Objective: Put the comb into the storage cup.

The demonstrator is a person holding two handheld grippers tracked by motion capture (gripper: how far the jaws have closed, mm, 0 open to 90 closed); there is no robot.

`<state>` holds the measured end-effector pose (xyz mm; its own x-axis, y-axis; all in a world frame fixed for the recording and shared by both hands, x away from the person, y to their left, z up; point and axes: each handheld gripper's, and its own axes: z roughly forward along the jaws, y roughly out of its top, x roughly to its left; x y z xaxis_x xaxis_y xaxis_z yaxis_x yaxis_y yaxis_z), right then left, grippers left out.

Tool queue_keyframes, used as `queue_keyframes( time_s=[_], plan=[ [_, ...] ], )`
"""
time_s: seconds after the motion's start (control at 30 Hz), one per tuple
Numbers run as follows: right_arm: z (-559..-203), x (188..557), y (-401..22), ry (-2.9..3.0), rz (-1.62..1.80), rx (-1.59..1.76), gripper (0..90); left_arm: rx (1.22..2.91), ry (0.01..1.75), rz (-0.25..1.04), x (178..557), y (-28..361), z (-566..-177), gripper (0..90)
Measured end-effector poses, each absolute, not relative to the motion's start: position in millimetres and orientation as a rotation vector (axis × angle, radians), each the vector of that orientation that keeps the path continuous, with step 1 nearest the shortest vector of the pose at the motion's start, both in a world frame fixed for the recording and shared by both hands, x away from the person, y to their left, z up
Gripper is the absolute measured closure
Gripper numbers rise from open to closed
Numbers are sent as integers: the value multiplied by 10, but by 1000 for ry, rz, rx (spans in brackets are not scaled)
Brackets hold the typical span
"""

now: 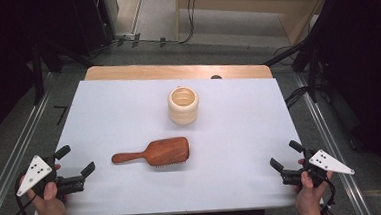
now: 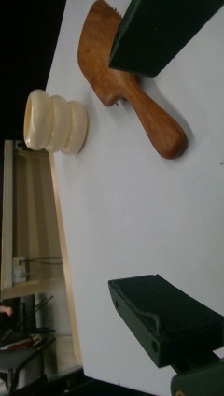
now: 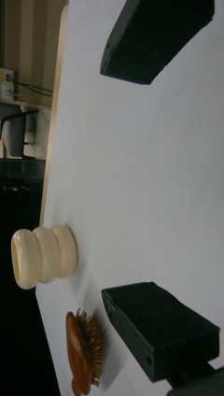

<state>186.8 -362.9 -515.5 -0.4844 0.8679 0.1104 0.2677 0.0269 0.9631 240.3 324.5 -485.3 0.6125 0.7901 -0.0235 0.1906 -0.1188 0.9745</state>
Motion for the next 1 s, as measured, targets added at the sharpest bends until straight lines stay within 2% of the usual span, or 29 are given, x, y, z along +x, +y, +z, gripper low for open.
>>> queue_keyframes(
  time_s=[1.0],
  plan=[
    [-5160, 1895, -3587, 1825, 1477, 1113, 0, 1763, 753, 551, 2645, 2840, -4422, 0]
  ],
)
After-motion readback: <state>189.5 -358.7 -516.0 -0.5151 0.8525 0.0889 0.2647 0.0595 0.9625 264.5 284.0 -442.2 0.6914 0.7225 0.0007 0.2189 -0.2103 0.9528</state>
